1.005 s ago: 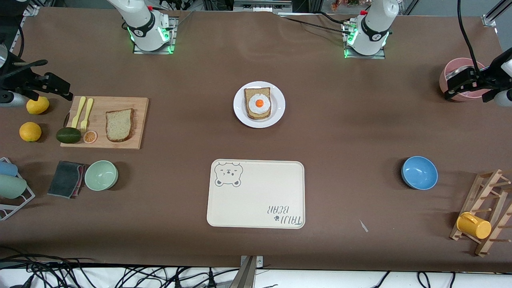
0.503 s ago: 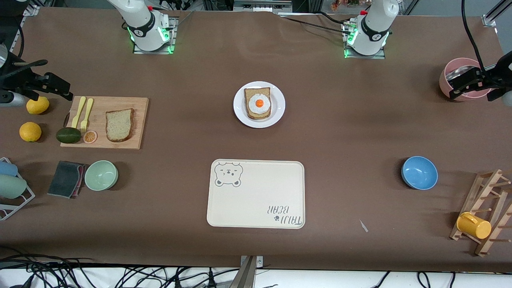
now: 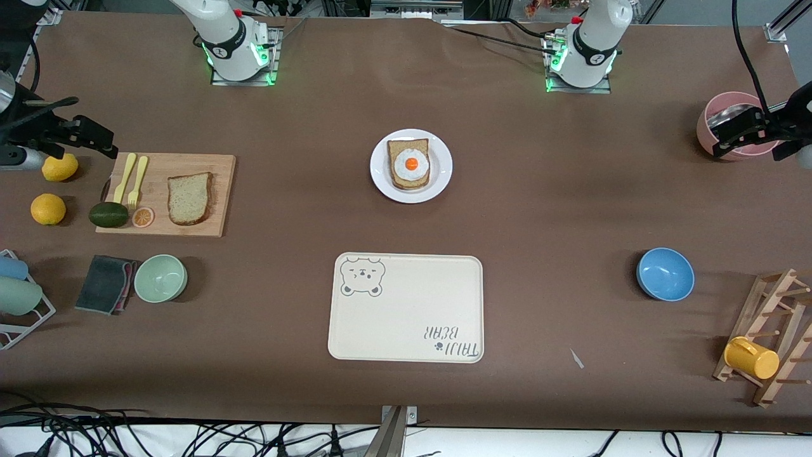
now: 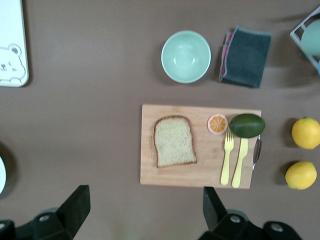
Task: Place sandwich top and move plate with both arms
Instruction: 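Reach the right gripper down to the bread slice on the board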
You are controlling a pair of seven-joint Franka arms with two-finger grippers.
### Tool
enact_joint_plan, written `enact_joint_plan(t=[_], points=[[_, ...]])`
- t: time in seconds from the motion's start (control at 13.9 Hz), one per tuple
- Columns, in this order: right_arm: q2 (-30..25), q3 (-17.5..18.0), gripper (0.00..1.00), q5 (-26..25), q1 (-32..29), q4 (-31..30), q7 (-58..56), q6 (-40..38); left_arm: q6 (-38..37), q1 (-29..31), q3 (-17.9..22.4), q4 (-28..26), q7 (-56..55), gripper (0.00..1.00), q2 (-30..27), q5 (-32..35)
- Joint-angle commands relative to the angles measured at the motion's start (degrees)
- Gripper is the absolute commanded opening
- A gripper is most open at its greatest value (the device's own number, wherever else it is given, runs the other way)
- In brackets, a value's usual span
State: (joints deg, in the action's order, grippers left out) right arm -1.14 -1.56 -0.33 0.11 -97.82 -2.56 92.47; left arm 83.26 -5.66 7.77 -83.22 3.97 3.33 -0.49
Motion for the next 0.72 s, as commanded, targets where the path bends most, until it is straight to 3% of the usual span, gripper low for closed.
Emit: enact_joint_plan(t=[0.0,0.43,0.65], points=[[2.28,-0.37,1.0,0.42,0.42,1.05,-0.86,-1.86,-0.9,-0.05,-0.13,0.77,0.5,1.0,0.1,0.75],[7.82,-0.2,1.0,0.16,2.43,3.07,0.19,0.16,-0.91,-1.02,-0.39,0.51,-0.46,1.0,1.93,0.49],[10.89,-0.28,1.0,-3.61,5.68,1.94,3.16,3.06,-0.9,-1.1,-0.74,0.6,-0.2,1.0,2.64,0.49]])
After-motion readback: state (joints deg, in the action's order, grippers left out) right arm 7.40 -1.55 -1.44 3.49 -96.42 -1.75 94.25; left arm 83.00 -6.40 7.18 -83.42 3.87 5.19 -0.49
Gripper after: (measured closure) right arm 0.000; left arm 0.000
